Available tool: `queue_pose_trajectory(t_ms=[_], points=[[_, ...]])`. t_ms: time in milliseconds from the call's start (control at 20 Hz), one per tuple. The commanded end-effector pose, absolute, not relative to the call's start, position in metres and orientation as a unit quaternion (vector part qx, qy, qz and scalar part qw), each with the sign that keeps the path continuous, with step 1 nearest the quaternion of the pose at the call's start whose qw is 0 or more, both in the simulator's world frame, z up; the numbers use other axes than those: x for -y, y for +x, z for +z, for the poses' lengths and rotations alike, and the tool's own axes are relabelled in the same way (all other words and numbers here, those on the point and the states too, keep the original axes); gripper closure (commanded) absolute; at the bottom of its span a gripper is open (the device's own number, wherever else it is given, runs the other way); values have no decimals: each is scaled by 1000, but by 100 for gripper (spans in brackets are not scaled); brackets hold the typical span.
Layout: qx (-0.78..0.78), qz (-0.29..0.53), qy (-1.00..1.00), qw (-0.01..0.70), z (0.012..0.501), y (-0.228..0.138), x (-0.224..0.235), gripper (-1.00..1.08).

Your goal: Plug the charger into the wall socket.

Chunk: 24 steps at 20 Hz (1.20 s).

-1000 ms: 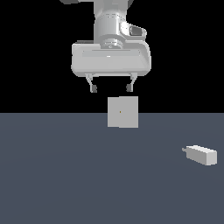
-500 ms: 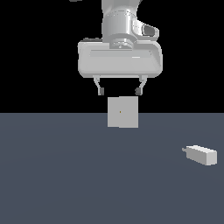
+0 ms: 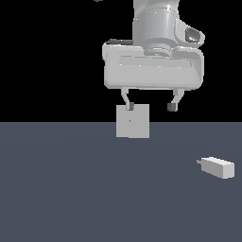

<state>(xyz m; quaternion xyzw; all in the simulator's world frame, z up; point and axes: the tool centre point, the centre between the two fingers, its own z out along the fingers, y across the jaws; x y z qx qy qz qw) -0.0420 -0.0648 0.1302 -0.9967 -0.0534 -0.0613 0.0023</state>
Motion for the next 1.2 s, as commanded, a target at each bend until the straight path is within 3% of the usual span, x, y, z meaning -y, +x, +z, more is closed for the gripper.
queue_pose_trajectory(t_ms=[0,1150], points=[[63,-73,-995,3,124,-47,77,-92],[131,-155,-979,20,77,-68,161,-92]])
